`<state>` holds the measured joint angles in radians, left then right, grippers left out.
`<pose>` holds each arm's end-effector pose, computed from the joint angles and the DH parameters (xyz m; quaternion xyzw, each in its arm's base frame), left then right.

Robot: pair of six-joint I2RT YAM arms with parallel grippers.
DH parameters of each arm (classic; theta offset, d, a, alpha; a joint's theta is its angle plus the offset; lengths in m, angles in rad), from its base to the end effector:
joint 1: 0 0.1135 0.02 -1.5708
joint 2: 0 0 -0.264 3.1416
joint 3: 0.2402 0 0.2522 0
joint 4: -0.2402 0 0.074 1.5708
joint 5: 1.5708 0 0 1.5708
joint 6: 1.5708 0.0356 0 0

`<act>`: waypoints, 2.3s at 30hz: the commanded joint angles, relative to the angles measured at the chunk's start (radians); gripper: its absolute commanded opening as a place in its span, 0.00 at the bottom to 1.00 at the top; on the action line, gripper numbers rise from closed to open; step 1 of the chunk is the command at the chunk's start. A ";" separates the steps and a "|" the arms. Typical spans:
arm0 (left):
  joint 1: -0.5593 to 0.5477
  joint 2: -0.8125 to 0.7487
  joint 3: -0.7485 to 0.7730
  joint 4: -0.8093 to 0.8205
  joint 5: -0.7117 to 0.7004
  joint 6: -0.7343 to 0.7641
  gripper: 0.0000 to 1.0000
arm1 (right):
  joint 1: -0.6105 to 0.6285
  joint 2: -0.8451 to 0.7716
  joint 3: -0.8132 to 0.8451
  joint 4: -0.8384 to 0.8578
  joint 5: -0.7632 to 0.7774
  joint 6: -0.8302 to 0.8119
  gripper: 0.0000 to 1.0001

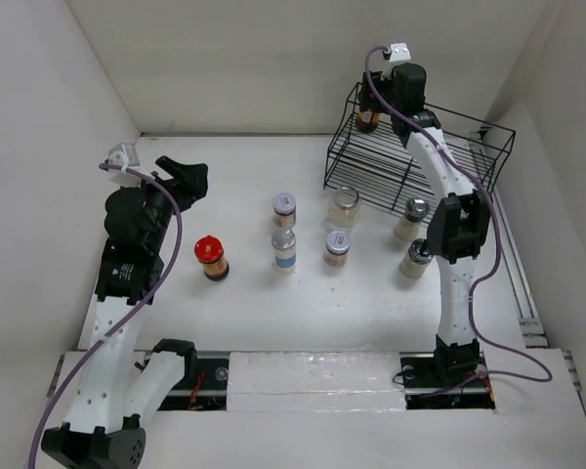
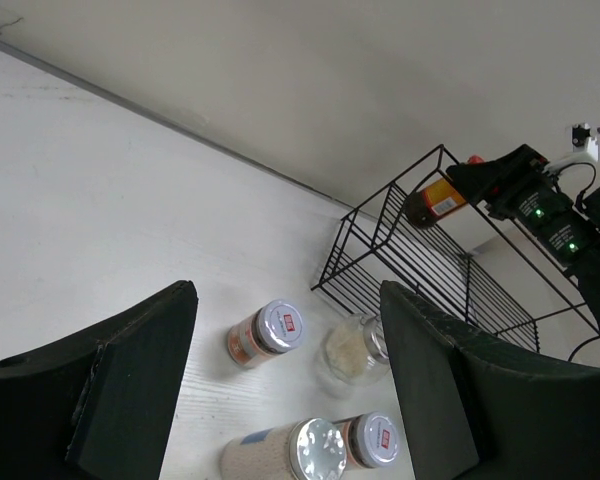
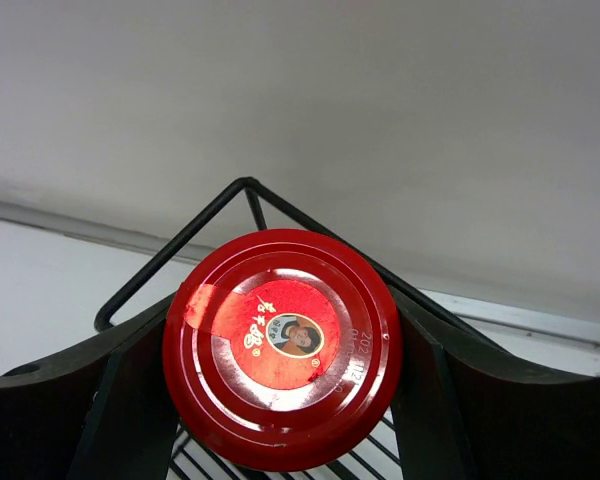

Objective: Organize the condiment bottles

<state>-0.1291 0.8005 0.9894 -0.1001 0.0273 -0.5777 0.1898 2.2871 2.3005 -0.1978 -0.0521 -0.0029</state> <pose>0.1731 -0.0235 0.4176 -0.1403 0.6603 -0.2640 0.6889 0.5350 0.1047 0.3558 -0.0905 0.7638 0.0796 0.6341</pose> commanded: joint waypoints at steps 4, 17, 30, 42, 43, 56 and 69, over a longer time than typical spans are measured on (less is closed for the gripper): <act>0.003 -0.017 0.006 0.051 0.016 -0.002 0.70 | 0.013 -0.035 0.020 0.164 -0.008 0.047 0.63; 0.003 -0.017 0.006 0.051 0.008 -0.002 0.70 | 0.003 -0.224 -0.067 0.164 0.003 0.069 0.99; 0.003 0.003 -0.003 0.060 0.036 0.007 0.30 | 0.364 -0.749 -0.993 0.472 -0.215 0.144 0.23; 0.003 0.014 -0.003 0.060 0.046 0.016 0.39 | 0.609 -0.819 -1.245 0.259 -0.045 0.024 0.99; 0.003 0.014 -0.003 0.060 0.059 0.016 0.41 | 0.619 -0.802 -1.245 0.245 -0.063 0.024 0.99; 0.003 0.014 -0.003 0.069 0.059 0.026 0.46 | 0.663 -0.600 -1.101 0.245 -0.037 -0.006 0.96; 0.003 0.016 -0.003 0.080 0.080 0.026 0.46 | 0.541 -0.750 -0.971 0.403 -0.003 0.001 0.53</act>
<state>-0.1291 0.8215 0.9894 -0.0845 0.0948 -0.5655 0.8009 1.6619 1.1786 0.0208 -0.0620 0.0059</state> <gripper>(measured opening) 0.458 0.660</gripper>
